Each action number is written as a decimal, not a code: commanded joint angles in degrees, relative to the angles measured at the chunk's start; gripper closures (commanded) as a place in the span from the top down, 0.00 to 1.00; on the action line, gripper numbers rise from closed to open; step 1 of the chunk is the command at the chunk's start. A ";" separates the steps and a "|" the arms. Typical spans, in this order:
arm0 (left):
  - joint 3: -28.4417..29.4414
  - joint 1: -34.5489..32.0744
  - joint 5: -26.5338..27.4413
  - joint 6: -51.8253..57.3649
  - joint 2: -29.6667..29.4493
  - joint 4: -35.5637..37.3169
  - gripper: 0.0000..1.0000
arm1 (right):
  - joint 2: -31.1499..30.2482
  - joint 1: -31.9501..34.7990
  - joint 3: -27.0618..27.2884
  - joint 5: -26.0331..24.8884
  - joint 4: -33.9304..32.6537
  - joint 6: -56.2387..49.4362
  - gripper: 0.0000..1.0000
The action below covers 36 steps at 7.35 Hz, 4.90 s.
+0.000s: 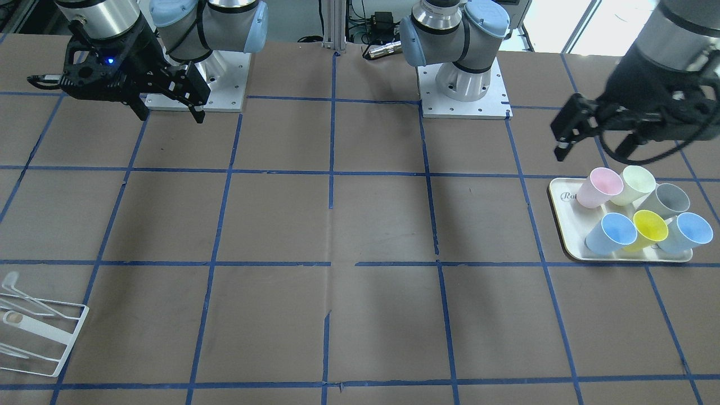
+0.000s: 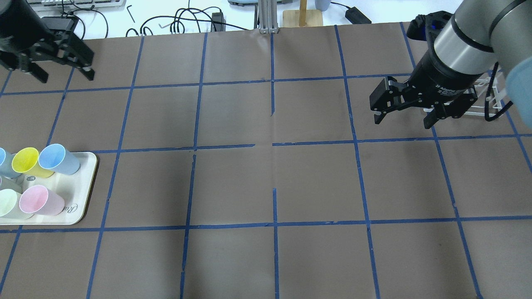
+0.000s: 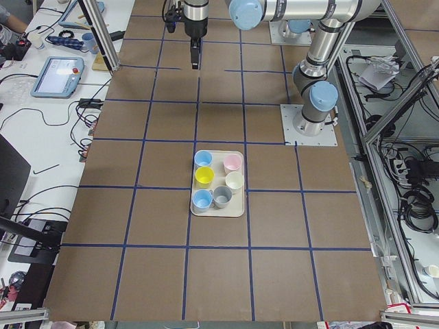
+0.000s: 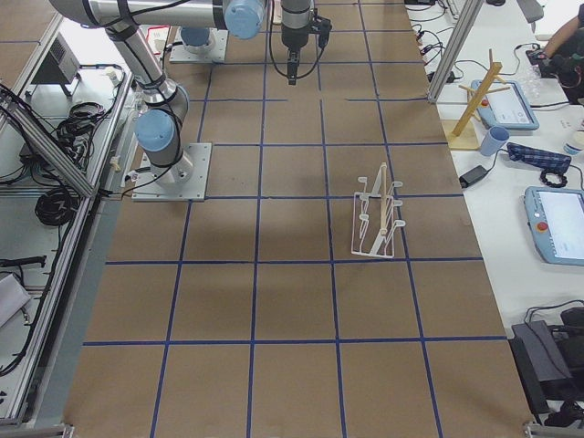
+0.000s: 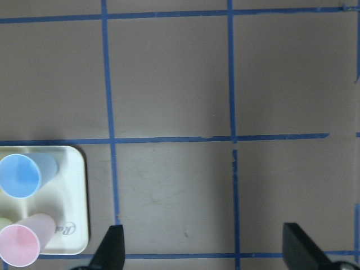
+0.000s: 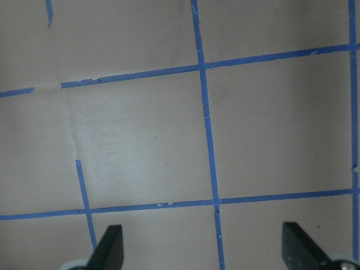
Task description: Transfer IKEA cup to right arm and place on rack
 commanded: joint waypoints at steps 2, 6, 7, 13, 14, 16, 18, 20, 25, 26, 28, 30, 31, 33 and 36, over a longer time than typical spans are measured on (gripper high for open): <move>-0.07 17.18 -0.20 19.67 -5.79 3.78 1.00 | 1.11 -6.14 -0.36 22.68 -0.87 -0.14 1.00; -1.91 32.93 -4.94 41.86 -18.26 20.80 1.00 | 1.11 -11.88 4.45 56.91 -0.79 -0.75 1.00; -2.17 33.74 -4.94 41.97 -20.21 21.81 1.00 | 1.02 -11.88 7.17 65.41 -2.88 -1.28 1.00; -10.77 39.28 -3.98 42.68 -24.26 29.51 1.00 | 0.41 -11.53 19.77 78.41 -21.00 -1.81 1.00; -12.18 39.28 -3.89 42.85 -24.18 31.21 1.00 | 0.40 -11.27 19.85 77.28 -26.31 -1.81 1.00; -13.16 39.20 -1.36 42.77 -24.27 30.97 1.00 | 1.02 -6.55 19.16 70.53 -29.53 -1.90 1.00; -13.16 39.20 0.59 42.94 -24.62 31.14 0.79 | 2.24 -5.38 19.85 75.47 -29.19 -1.03 1.00; -13.25 39.20 0.59 43.29 -24.27 30.97 0.49 | 4.70 -4.68 16.36 73.17 -30.93 -1.37 1.00; -12.90 38.76 0.51 44.96 -22.78 30.35 0.05 | 10.86 2.45 11.24 72.69 -31.11 -1.02 1.00; -12.90 38.67 0.42 46.09 -22.17 30.26 0.02 | 11.65 2.01 11.15 72.79 -31.20 -1.02 1.00; -11.32 39.11 0.42 50.04 -19.72 28.61 0.01 | 11.66 0.17 10.11 73.31 -31.20 -1.02 1.00; -5.38 40.16 -0.89 52.95 -16.55 13.66 0.01 | 11.65 -0.01 8.43 73.84 -30.94 2.56 1.00; -1.25 41.29 -1.07 54.53 -15.67 5.39 0.01 | 11.65 -0.19 8.52 76.63 -30.85 6.15 1.00; 3.88 39.48 -9.46 54.63 -14.96 -11.49 0.01 | 11.13 -0.11 8.87 77.61 -31.29 11.11 1.00; 3.98 29.90 -21.95 57.52 -14.52 -30.31 0.01 | 10.69 0.51 9.31 79.38 -31.29 13.75 1.00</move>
